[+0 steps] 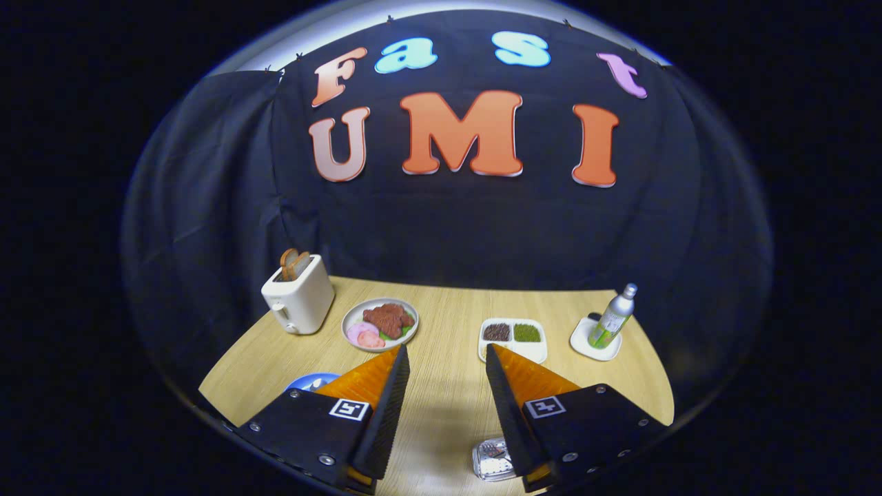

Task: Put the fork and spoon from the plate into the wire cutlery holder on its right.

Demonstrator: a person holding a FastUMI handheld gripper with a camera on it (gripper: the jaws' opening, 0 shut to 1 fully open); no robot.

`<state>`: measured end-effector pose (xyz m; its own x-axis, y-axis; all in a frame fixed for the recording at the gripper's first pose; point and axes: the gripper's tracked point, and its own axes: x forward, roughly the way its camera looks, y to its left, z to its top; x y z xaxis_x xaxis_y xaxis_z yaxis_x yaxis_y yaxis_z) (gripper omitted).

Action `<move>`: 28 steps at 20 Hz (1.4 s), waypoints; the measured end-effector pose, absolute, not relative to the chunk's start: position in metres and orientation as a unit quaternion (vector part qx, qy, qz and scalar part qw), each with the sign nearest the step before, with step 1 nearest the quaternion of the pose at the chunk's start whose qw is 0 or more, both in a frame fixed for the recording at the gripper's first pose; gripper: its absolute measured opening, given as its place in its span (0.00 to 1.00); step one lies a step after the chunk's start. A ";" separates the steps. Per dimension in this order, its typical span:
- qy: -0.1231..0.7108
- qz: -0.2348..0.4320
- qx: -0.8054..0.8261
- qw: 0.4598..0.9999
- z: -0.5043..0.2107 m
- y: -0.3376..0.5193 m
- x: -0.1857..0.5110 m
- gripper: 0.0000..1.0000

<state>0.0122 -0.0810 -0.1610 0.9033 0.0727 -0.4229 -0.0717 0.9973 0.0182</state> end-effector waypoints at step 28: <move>0.444 0.105 0.083 0.886 -0.347 0.165 -0.024 0.98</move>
<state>-0.0244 0.1647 -0.3470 0.5845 0.2602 -0.7686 -0.1126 0.9640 0.2407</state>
